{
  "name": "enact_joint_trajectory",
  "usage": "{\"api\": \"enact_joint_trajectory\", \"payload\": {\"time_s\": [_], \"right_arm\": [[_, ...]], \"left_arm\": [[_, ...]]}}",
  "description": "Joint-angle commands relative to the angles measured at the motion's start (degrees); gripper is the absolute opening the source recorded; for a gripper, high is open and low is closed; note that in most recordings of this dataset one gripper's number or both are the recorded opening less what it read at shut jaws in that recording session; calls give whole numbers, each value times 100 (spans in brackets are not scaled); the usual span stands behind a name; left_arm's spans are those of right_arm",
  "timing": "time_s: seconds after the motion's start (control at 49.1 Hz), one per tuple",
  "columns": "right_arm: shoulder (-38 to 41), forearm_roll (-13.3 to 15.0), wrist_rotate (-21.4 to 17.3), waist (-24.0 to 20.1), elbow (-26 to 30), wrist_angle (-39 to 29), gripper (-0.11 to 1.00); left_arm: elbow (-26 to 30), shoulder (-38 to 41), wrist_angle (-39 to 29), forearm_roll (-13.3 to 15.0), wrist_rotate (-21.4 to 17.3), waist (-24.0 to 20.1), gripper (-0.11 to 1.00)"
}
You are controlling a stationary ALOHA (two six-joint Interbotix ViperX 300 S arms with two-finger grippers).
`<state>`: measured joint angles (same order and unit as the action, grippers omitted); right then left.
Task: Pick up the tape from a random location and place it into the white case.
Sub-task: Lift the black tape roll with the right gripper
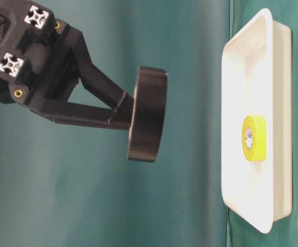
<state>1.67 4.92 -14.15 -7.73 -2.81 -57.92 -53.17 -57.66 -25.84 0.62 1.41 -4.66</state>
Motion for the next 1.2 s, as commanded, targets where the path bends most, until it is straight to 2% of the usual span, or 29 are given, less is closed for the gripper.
{"api": "enact_joint_trajectory", "payload": {"time_s": [0.0,0.143,0.407,1.181], "right_arm": [[-193,79,-18,9,176,18,25],[-193,193,-9,105,176,-26,25],[-246,211,105,483,114,-26,25],[-290,211,448,2531,53,-18,25]], "left_arm": [[79,35,26,9,9,9,99],[70,35,26,0,9,9,99],[70,26,26,0,9,9,99],[70,79,18,0,-18,-9,99]]}}
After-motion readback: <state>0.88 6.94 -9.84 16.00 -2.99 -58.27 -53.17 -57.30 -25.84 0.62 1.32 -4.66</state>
